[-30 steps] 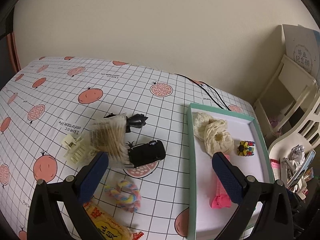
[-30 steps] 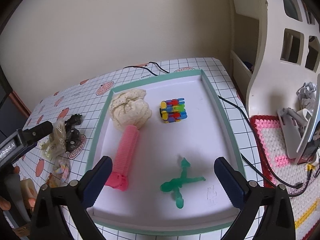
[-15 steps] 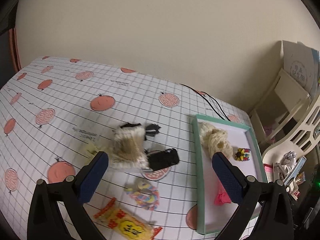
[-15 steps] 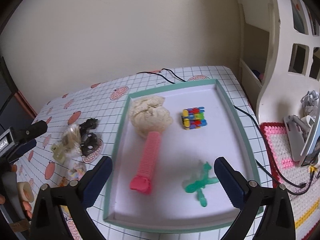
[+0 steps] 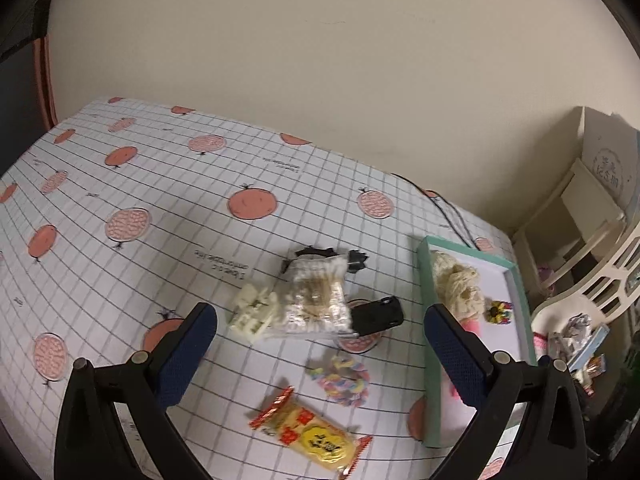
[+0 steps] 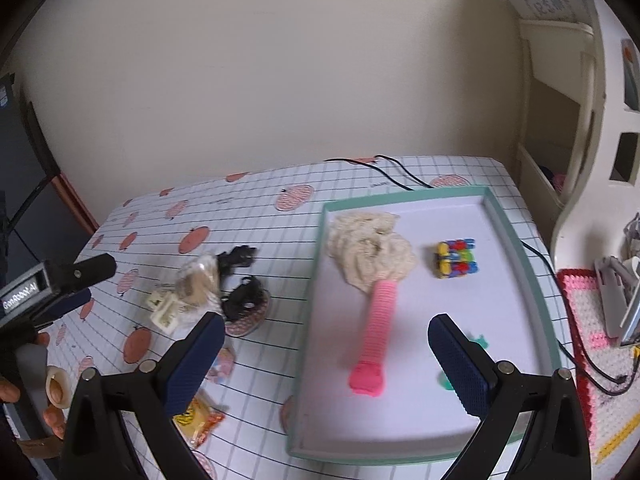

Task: Organize objects
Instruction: 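Withdraw both tools from the tray toward the snack packet and rope toy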

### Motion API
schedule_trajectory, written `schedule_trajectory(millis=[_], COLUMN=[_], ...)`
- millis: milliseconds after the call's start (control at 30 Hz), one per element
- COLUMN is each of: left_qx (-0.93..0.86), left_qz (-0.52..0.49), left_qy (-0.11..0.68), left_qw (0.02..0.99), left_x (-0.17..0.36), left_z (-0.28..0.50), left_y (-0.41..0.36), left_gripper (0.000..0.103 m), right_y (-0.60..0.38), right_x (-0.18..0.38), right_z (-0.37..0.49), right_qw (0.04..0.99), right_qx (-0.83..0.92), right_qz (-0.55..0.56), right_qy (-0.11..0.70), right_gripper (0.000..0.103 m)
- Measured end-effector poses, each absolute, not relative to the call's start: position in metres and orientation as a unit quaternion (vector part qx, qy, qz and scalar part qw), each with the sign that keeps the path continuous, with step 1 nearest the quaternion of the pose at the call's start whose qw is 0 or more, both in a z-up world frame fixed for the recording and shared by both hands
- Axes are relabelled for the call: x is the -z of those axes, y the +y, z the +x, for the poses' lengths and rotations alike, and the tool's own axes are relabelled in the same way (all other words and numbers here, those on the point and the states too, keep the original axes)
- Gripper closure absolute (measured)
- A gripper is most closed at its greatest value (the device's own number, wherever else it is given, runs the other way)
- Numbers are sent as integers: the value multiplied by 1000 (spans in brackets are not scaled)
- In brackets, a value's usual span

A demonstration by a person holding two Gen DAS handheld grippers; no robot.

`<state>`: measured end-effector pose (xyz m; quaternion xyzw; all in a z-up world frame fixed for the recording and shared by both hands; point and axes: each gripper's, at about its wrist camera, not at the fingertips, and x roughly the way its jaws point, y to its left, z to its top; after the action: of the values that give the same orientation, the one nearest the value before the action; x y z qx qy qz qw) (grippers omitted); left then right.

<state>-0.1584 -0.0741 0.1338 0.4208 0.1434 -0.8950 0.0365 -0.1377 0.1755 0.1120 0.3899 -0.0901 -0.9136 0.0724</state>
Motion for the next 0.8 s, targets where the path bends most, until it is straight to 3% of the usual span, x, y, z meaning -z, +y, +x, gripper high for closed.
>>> schedule_trajectory(millis=[533,800], left_qx=[852,819], left_qz=[467,509], left_qy=[193,205], left_qw=[133,165], left_x=[-101,-71], left_z=[-138,-134], left_y=[-97,-96], left_gripper=[0,0], right_y=[136,122], right_x=[-108,-99], right_z=[-144,-150], right_qw=[106,124], right_qx=[909,902], right_qz=[392,404], right_qy=[-89,-85], right_gripper=[0,11])
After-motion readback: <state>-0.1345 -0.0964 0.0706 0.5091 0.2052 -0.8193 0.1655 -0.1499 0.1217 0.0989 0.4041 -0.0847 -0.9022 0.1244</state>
